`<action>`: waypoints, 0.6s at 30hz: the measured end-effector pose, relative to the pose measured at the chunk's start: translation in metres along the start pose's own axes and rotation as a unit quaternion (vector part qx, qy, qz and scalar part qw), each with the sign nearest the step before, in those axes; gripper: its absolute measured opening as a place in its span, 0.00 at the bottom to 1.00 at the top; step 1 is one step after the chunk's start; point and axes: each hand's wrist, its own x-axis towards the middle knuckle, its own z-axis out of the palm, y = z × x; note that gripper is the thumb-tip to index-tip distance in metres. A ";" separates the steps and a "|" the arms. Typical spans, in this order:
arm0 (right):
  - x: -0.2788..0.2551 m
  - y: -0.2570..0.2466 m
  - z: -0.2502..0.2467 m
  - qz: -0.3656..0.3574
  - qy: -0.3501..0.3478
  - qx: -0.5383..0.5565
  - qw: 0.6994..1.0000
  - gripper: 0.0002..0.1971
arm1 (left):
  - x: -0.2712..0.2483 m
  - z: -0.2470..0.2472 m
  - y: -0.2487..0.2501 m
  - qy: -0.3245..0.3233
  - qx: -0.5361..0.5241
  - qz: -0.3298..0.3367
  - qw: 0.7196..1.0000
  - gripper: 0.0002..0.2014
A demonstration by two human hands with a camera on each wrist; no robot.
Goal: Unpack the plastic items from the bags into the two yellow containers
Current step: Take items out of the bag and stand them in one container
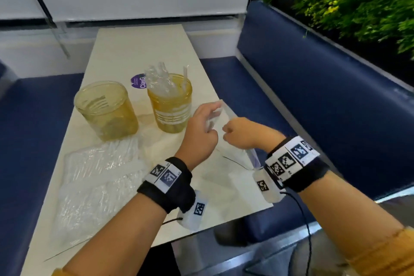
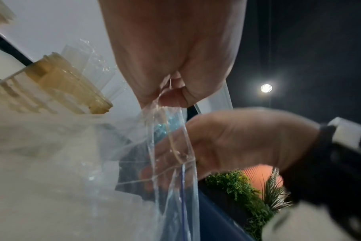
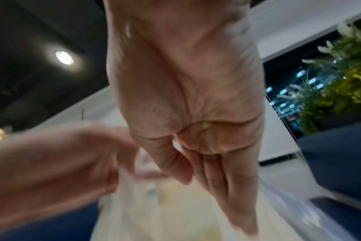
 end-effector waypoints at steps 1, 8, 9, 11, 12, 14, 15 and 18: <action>0.004 0.005 0.015 0.010 -0.011 -0.047 0.999 0.20 | 0.001 0.000 0.001 0.000 0.000 0.002 1.000 0.37; 0.022 0.014 0.045 0.052 0.007 -0.135 0.989 0.31 | -0.008 0.007 0.000 0.003 0.017 0.019 1.000 0.37; 0.024 0.014 0.044 0.051 0.002 -0.136 0.989 0.31 | -0.009 0.008 0.000 0.006 0.014 0.019 1.000 0.37; 0.029 0.014 0.045 0.054 -0.004 -0.131 0.990 0.30 | -0.010 0.008 0.001 0.004 0.013 0.018 1.000 0.37; 0.031 0.016 0.046 0.058 -0.004 -0.125 0.990 0.30 | -0.010 0.008 0.001 0.001 0.017 0.019 1.000 0.36; 0.034 0.017 0.044 0.061 0.001 -0.107 0.992 0.30 | -0.010 0.006 0.002 -0.003 0.033 0.021 0.999 0.36; 0.033 0.017 0.041 0.059 0.003 -0.103 0.993 0.30 | -0.010 0.004 0.001 -0.003 0.044 0.023 0.999 0.37; 0.026 0.009 0.024 0.046 0.015 -0.103 0.993 0.28 | -0.010 -0.001 -0.002 -0.013 0.073 0.038 0.997 0.37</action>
